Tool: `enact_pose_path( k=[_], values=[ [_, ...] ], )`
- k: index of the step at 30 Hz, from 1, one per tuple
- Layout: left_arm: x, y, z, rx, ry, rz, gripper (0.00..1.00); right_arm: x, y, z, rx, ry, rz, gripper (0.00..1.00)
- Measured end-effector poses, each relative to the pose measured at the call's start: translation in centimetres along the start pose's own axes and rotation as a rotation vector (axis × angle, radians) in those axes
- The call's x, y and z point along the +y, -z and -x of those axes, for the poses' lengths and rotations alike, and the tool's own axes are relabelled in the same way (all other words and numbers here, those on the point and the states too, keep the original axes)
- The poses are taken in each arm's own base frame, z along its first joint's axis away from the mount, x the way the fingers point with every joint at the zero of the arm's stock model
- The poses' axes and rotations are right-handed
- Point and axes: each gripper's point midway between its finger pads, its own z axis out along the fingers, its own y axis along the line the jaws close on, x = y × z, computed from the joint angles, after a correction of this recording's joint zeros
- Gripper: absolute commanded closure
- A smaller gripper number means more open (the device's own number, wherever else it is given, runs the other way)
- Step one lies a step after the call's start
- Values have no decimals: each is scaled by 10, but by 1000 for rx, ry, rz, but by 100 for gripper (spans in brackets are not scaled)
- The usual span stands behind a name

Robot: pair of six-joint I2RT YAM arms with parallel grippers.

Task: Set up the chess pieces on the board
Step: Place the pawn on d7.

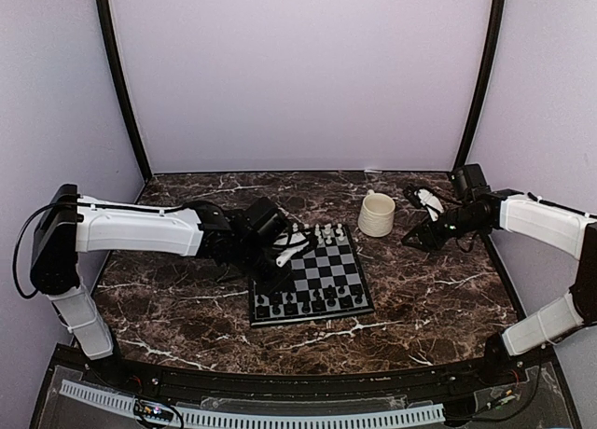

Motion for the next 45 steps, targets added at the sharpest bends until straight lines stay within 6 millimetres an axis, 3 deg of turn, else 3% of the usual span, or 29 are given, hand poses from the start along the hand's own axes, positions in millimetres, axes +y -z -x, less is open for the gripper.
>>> enact_pose_path(
  k=[14, 37, 41, 45],
  values=[
    [-2, -22, 31, 1, -86, 10, 100, -1, -1, 3, -11, 5, -1, 52],
    [-8, -51, 4, 141, -85, -25, 99, -2, -7, -2, 9, -7, 13, 52],
    [-8, -53, 3, 152, -84, -24, 93, -1, -7, -2, 7, -7, 15, 51],
    [-8, -53, 4, 153, -86, -22, 81, -1, -7, -2, 8, -7, 16, 51]
  ],
)
